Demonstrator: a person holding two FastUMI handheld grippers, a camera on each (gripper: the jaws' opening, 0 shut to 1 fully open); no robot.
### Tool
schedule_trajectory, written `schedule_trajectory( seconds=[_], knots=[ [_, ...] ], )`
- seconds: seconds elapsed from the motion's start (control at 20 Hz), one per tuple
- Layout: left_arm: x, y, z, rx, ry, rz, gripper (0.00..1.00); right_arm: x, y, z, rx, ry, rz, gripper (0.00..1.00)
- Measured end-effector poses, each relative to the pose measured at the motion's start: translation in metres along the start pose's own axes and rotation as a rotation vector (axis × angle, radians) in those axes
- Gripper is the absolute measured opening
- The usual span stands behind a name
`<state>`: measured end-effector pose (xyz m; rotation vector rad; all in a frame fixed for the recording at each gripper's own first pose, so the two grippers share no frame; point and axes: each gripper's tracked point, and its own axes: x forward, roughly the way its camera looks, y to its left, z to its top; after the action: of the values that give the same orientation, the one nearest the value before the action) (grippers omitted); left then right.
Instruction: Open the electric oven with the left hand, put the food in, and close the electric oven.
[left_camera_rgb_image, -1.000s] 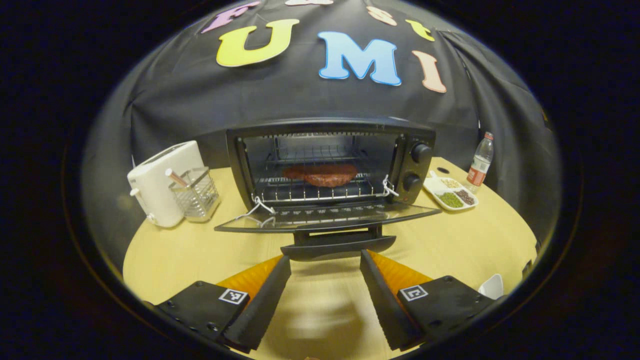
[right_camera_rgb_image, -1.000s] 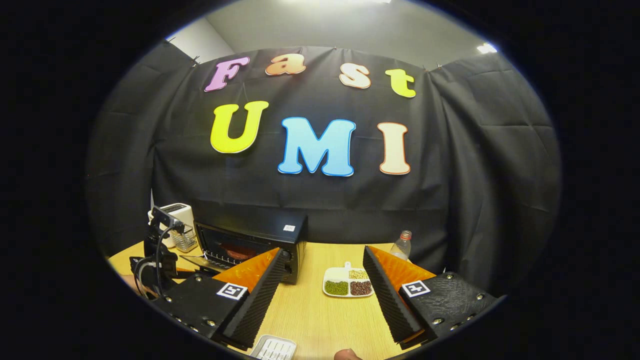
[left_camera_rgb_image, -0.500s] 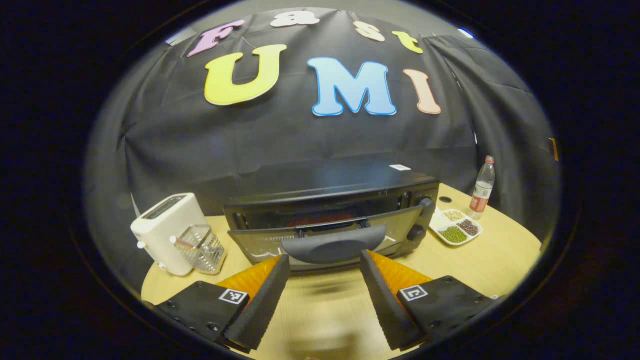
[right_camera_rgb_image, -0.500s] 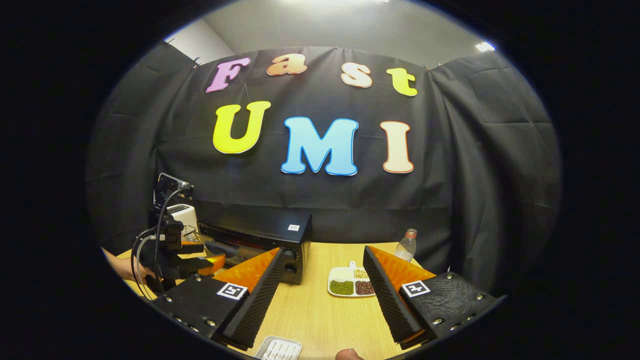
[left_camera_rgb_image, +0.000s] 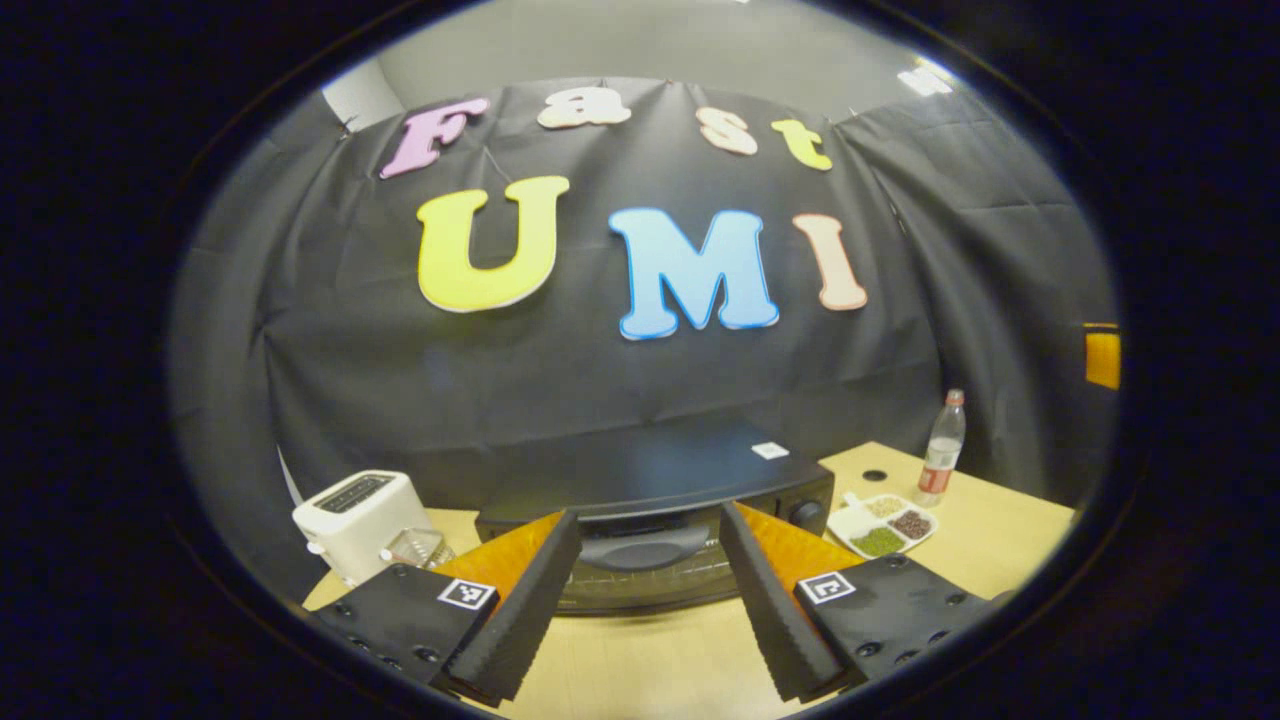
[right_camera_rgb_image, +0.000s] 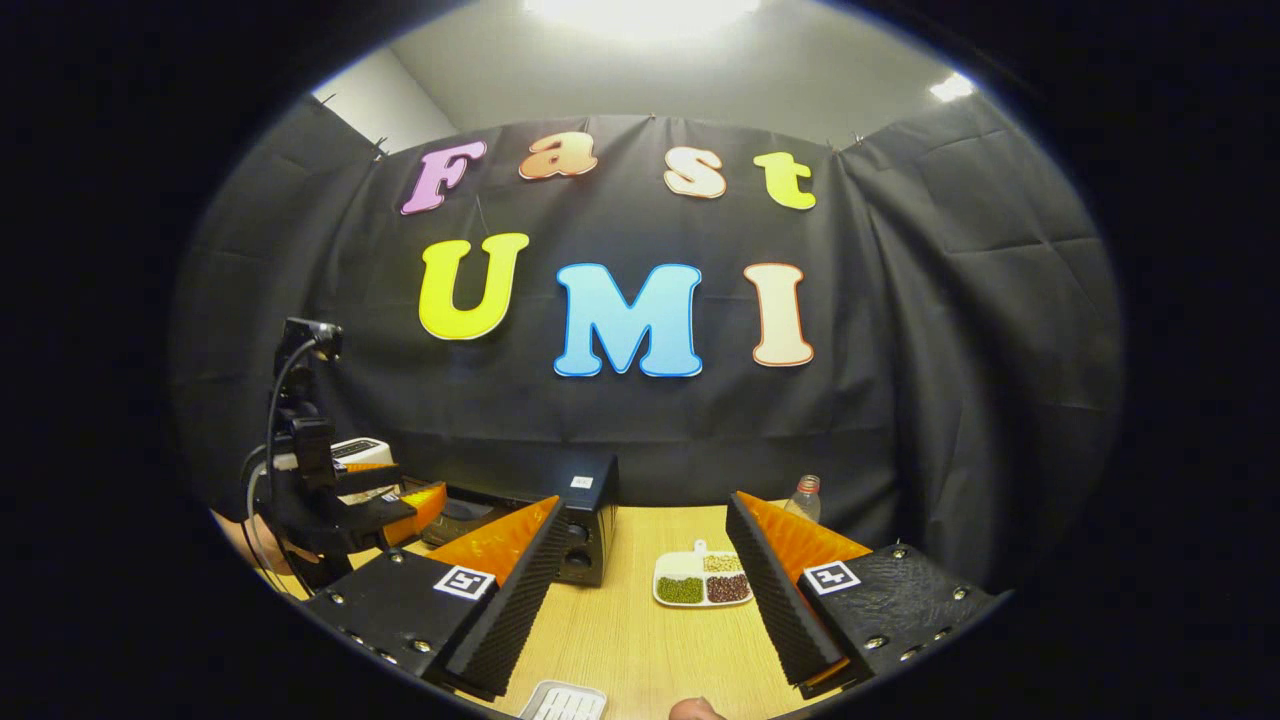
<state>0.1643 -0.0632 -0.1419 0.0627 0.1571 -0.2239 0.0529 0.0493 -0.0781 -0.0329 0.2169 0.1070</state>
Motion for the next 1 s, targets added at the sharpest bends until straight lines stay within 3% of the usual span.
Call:
schedule_trajectory(
  seconds=[0.05,0.1,0.2,0.25,0.3,0.4,0.65,0.95,1.0],
  knots=[
    [-0.011,-0.002,0.018,0.002,-0.032,0.013,0.99,-0.006,-0.003,0.006,0.001,-0.011,0.010,0.96],
    [-0.023,-0.005,0.036,-0.004,-0.064,0.022,0.90,-0.014,-0.008,0.012,0.002,-0.022,0.009,0.96],
    [-0.055,-0.015,0.066,-0.036,-0.103,0.028,0.99,-0.027,-0.023,0.019,0.017,-0.031,-0.004,0.96],
    [-0.071,-0.020,0.076,-0.050,-0.118,0.036,0.94,-0.034,-0.029,0.020,0.032,-0.027,-0.004,0.96],
    [-0.088,-0.021,0.091,-0.061,-0.131,0.049,0.99,-0.041,-0.035,0.021,0.048,-0.027,0.000,0.96],
    [-0.121,-0.023,0.105,-0.066,-0.146,0.082,0.99,-0.054,-0.047,0.027,0.081,-0.046,0.010,0.96],
    [-0.200,-0.015,0.126,-0.013,-0.172,0.189,0.96,-0.079,-0.069,0.031,0.117,-0.071,0.012,0.96],
    [-0.265,0.001,0.131,-0.025,-0.175,0.226,0.99,-0.092,-0.060,0.038,0.130,-0.087,0.038,0.98],
    [-0.273,0.004,0.132,-0.024,-0.187,0.225,0.89,-0.093,-0.058,0.036,0.113,-0.087,0.031,0.98]
  ],
)
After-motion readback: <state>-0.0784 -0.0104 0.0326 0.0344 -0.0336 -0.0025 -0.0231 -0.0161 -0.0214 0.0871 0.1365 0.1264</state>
